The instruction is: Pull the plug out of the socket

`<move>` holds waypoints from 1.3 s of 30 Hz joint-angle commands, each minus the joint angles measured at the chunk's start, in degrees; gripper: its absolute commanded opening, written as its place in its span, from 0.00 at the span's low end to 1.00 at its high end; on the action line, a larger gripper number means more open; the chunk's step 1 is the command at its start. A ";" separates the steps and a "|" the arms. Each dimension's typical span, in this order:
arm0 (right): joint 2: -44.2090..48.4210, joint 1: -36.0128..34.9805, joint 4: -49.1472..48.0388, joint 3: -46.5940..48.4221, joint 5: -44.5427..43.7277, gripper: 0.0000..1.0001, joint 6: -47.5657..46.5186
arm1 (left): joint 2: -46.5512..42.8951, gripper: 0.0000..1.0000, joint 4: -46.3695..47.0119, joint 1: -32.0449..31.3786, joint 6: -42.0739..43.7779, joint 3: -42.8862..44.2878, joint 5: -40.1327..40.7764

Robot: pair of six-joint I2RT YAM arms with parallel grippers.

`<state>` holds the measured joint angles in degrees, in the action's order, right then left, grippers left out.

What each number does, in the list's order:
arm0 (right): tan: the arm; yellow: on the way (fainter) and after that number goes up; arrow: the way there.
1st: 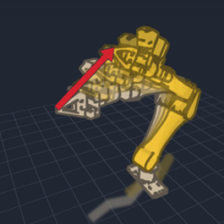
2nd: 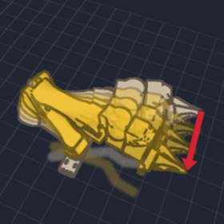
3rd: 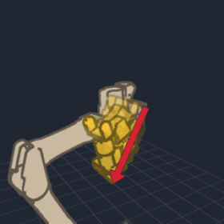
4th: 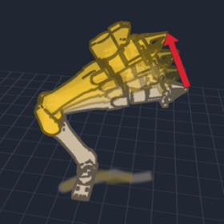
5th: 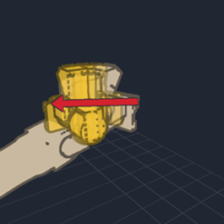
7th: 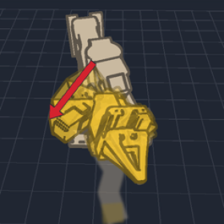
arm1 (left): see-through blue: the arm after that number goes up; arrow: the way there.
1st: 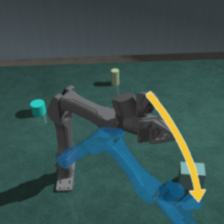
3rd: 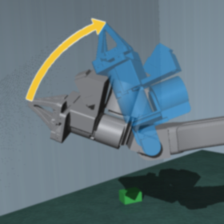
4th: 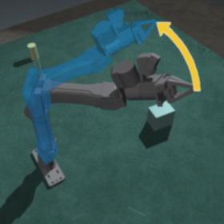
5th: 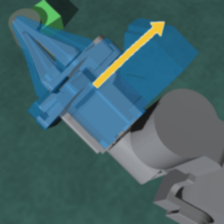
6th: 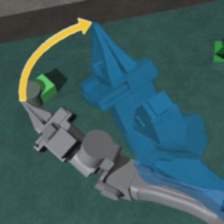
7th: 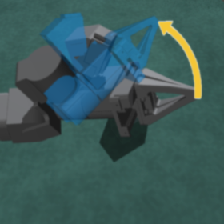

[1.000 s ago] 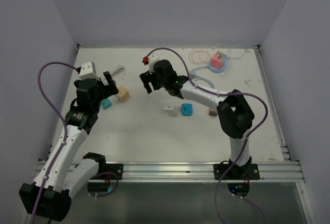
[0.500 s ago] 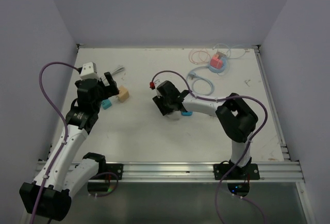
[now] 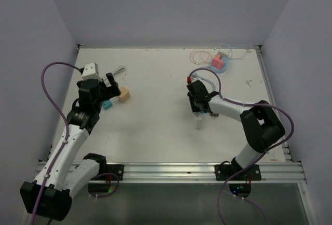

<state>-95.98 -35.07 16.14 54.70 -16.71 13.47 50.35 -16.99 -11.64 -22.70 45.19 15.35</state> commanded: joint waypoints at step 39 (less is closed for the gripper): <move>-19.68 9.76 0.29 19.66 15.30 0.49 3.31 | 0.45 1.00 3.11 0.92 1.34 -0.36 -3.67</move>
<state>-114.34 -23.81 14.57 75.72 -2.26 17.37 51.00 -16.82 -11.27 -22.70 45.10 12.14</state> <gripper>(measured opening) 0.498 0.994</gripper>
